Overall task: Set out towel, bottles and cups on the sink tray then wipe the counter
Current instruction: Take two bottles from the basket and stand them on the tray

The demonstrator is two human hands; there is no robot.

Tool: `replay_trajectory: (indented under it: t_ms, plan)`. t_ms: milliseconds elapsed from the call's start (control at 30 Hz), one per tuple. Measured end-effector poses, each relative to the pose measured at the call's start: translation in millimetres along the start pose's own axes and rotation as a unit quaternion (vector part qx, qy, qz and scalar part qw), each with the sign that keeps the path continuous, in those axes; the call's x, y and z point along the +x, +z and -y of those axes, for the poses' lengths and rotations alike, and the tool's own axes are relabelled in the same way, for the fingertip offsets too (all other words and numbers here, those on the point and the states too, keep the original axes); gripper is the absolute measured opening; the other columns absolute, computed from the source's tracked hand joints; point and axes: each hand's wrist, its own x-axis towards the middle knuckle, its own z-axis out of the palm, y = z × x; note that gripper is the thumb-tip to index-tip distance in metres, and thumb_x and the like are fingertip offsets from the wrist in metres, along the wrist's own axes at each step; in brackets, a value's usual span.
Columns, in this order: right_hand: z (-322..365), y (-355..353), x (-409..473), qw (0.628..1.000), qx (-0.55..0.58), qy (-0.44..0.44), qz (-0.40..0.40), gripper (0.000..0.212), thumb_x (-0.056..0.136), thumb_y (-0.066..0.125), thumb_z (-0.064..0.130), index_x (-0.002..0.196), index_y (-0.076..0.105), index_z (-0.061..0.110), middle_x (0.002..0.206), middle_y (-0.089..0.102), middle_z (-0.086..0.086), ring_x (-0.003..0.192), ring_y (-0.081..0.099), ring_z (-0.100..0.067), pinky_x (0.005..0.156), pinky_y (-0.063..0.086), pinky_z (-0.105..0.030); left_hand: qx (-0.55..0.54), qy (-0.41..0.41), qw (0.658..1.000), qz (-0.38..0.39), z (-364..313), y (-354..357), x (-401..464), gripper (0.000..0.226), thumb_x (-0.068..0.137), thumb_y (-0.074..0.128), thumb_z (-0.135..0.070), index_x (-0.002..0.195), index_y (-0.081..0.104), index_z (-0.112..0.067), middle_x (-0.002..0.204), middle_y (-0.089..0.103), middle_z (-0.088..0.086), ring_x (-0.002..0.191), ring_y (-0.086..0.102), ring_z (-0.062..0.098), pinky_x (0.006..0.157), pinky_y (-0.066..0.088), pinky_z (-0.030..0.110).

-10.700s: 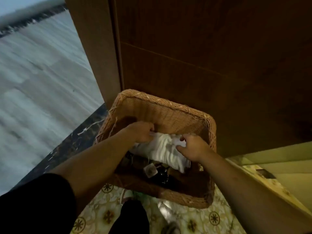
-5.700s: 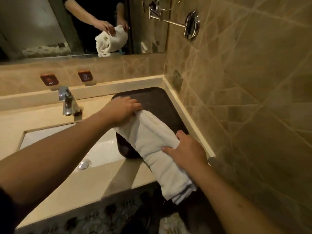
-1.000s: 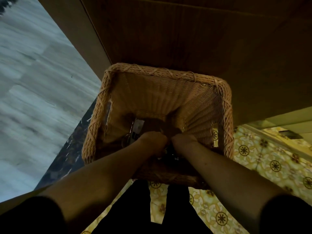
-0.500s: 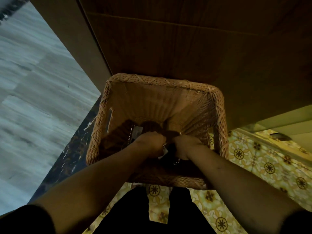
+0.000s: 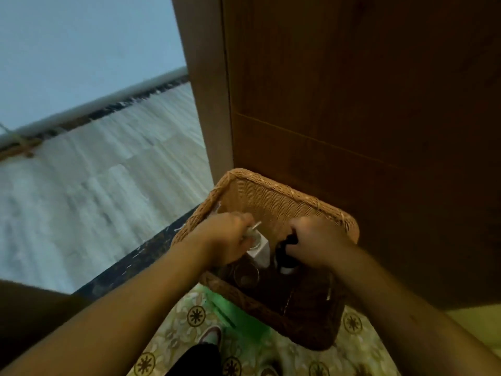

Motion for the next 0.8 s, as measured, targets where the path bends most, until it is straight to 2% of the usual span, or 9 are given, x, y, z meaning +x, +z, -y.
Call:
replay_trajectory:
  t_ms: [100,267,333,467,633,800]
  plan:
    - [20,-31,-9,0.997,0.018,-0.068,-0.016,0.016,0.084,0.071,0.04,0.085,0.056,0.034,0.084,0.061,0.008,0.076,0.061,-0.011,0.068,0.059,-0.037,0.026,-0.058,0.993,-0.094,-12,-23,-41,0.02,0.094,0.052,-0.043,0.099,0.055,-0.024,0.088,0.058,-0.005,0.074,0.054,0.012,0.068,0.051,0.035]
    - [84,-62,-31,0.976,0.003,-0.197,-0.091,0.017,0.082,0.072,0.04,0.079,0.057,0.033,0.076,0.061,0.009,0.066,0.059,-0.009,0.057,0.055,-0.033,0.023,-0.158,0.962,-0.222,-26,-63,-120,0.02,0.095,0.051,-0.045,0.102,0.058,-0.028,0.088,0.06,-0.008,0.074,0.057,0.008,0.071,0.054,0.031]
    - [116,-68,-40,0.966,0.008,-0.239,-0.096,0.016,0.082,0.072,0.041,0.082,0.058,0.033,0.078,0.061,0.009,0.068,0.06,-0.009,0.059,0.056,-0.032,0.028,-0.2,0.945,-0.256,-25,-77,-158,0.021,0.095,0.051,-0.045,0.105,0.059,-0.027,0.09,0.06,-0.008,0.076,0.058,0.007,0.072,0.054,0.031]
    - [190,-70,-56,0.946,0.0,-0.316,-0.075,0.016,0.085,0.07,0.041,0.087,0.059,0.03,0.08,0.063,0.005,0.073,0.063,-0.012,0.067,0.059,-0.036,0.014,-0.286,0.91,-0.299,-15,-95,-246,0.024,0.094,0.052,-0.044,0.108,0.06,-0.027,0.093,0.062,-0.009,0.078,0.059,0.006,0.073,0.054,0.028]
    - [295,-40,-87,0.903,-0.023,-0.426,-0.054,0.019,0.085,0.068,0.042,0.095,0.062,0.026,0.083,0.063,0.003,0.074,0.063,-0.015,0.072,0.059,-0.039,0.027,-0.405,0.845,-0.349,-2,-87,-375,0.015,0.091,0.057,-0.046,0.102,0.057,-0.036,0.087,0.059,-0.015,0.073,0.058,0.003,0.062,0.045,0.021]
    - [412,17,-145,0.848,-0.064,-0.526,-0.01,0.019,0.086,0.069,0.042,0.091,0.06,0.027,0.079,0.059,0.007,0.071,0.059,-0.008,0.068,0.055,-0.029,0.024,-0.486,0.788,-0.378,-1,-55,-520,0.006,0.092,0.058,-0.042,0.09,0.055,-0.037,0.076,0.059,-0.013,0.064,0.055,0.004,0.054,0.04,0.024]
